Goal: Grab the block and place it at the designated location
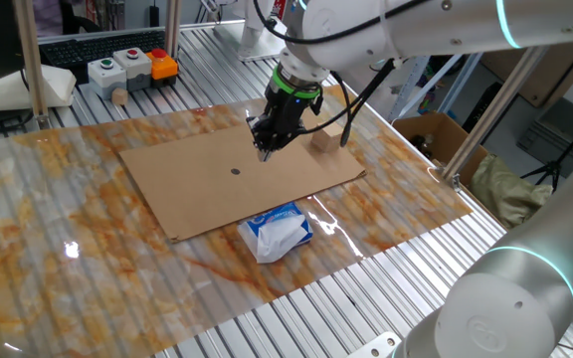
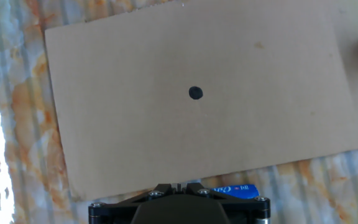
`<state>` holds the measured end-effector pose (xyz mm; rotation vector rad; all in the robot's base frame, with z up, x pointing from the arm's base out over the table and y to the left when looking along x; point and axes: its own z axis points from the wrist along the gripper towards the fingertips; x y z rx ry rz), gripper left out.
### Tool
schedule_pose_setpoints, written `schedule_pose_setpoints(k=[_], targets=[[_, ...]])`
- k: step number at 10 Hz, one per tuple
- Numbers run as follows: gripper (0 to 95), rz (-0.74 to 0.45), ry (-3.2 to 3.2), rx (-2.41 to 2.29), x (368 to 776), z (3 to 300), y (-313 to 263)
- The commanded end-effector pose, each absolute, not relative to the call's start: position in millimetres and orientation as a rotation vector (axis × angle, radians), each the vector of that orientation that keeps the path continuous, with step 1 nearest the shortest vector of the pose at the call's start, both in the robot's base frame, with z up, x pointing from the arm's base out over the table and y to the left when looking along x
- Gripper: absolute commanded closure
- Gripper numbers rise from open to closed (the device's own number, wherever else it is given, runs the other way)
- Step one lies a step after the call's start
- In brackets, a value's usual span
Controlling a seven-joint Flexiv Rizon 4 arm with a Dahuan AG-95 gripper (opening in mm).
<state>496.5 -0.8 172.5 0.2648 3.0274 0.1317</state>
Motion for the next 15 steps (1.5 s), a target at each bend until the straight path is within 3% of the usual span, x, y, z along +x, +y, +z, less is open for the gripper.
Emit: schedule_pose_setpoints(k=[1,15], targets=[[95.0,0.13,3.022,0.273,497.3,172.4,-0.8],[95.0,0.125,3.03,0.177,524.9,177.5,-29.1]])
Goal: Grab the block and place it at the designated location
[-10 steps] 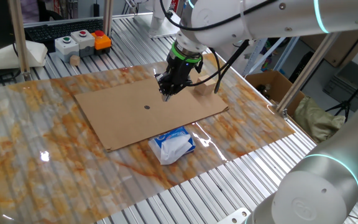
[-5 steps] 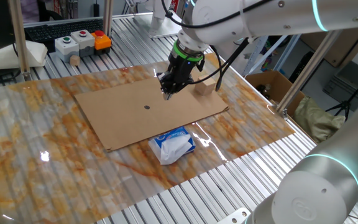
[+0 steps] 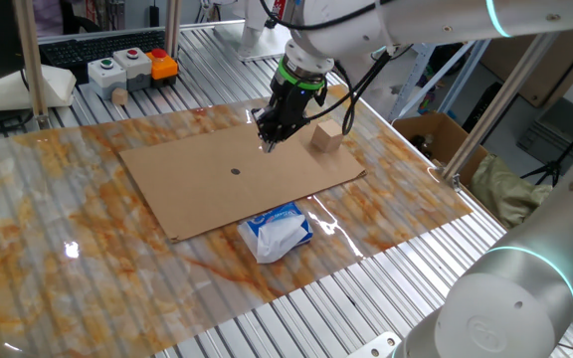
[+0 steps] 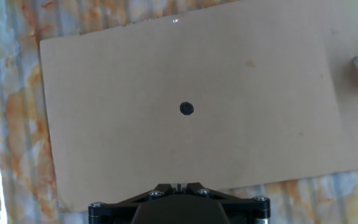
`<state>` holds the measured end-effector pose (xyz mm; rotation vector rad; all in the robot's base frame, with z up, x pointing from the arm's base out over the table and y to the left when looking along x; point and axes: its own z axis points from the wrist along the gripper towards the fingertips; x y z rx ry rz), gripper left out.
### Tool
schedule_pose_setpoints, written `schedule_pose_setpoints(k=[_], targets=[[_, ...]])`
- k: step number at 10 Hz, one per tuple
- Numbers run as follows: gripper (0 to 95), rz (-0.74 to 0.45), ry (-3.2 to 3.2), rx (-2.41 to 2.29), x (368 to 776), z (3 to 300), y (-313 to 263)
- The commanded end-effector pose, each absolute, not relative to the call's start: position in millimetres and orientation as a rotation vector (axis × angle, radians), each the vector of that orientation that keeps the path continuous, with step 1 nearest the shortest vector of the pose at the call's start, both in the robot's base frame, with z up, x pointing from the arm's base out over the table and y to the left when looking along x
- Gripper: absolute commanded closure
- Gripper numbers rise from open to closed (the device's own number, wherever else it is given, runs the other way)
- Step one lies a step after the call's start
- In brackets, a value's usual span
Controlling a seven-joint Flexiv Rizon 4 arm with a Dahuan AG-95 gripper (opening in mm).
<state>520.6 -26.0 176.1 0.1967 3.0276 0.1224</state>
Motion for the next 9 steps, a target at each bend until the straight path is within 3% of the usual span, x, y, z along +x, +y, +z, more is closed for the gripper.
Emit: schedule_pose_setpoints(k=[1,9], targets=[[95.0,0.126,3.031,0.169,528.1,178.5,-31.9],[95.0,0.122,3.035,-0.049,568.6,191.9,-89.0]])
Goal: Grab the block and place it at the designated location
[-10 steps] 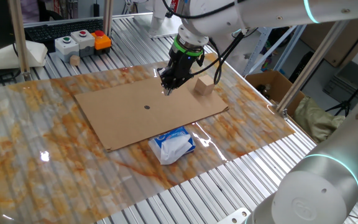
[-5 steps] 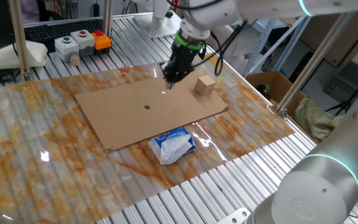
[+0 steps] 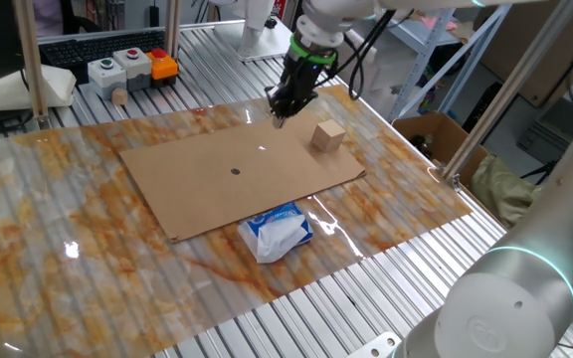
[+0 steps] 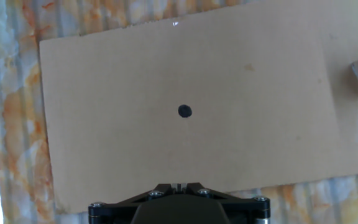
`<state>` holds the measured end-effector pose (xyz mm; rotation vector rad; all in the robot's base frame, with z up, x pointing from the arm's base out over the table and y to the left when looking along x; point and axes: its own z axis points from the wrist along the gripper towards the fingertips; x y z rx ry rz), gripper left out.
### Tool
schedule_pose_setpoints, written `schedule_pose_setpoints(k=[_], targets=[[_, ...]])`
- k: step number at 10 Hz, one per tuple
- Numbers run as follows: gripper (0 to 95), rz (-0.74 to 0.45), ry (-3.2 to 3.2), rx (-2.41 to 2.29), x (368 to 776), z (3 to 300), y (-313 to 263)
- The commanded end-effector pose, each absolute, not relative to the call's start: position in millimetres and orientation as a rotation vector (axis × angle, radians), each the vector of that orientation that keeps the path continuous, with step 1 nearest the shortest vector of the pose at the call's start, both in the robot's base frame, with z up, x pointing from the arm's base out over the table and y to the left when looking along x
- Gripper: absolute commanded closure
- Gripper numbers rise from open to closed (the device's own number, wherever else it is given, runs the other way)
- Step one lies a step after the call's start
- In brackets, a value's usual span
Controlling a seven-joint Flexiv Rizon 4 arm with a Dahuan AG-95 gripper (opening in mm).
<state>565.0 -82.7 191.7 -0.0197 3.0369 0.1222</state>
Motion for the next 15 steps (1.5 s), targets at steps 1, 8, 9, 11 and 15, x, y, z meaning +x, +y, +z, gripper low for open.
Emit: schedule_pose_setpoints(k=[1,8,9,11,15], targets=[[95.0,0.121,3.033,-0.096,573.3,192.9,-101.1],[95.0,0.195,3.019,-0.102,597.9,184.5,-133.0],[95.0,0.181,3.019,-0.097,597.9,184.5,-133.0],[95.0,0.072,3.008,-0.119,597.9,185.0,-133.1],[95.0,-0.056,2.989,-0.111,597.9,185.1,-133.1]])
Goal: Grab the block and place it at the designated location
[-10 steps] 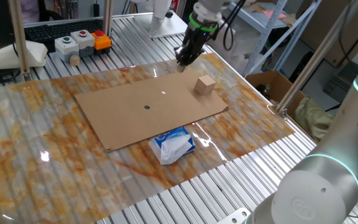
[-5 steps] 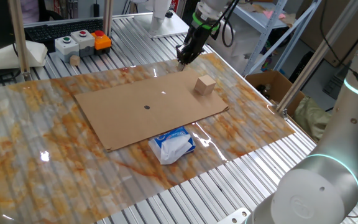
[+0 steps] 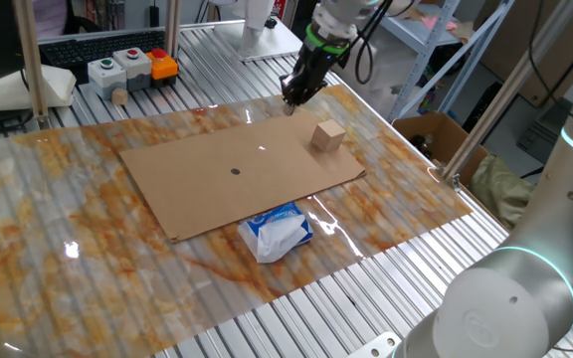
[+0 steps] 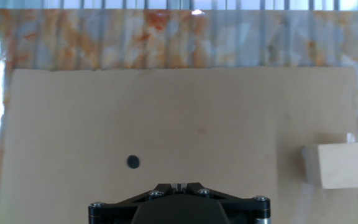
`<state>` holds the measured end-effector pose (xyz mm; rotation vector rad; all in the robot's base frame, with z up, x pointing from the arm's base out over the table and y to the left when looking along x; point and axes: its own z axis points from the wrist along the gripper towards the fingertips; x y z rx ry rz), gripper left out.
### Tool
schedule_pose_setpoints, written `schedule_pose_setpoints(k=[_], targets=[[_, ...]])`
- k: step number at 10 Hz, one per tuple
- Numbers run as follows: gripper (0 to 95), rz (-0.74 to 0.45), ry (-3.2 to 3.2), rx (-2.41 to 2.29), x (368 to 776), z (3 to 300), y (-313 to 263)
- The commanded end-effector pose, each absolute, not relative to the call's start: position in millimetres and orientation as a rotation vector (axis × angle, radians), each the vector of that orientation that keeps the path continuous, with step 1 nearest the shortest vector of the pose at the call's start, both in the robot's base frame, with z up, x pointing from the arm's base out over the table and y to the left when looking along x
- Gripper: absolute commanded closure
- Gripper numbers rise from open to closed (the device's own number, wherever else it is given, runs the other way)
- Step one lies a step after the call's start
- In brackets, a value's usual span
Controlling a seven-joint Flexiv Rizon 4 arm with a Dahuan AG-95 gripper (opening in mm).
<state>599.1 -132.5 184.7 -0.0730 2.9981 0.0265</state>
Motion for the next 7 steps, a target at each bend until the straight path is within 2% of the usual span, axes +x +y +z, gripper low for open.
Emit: schedule_pose_setpoints(k=[1,7], targets=[[95.0,-0.045,2.99,-0.117,597.9,185.1,-133.1],[95.0,0.013,2.984,-0.111,597.9,182.4,-132.7]])
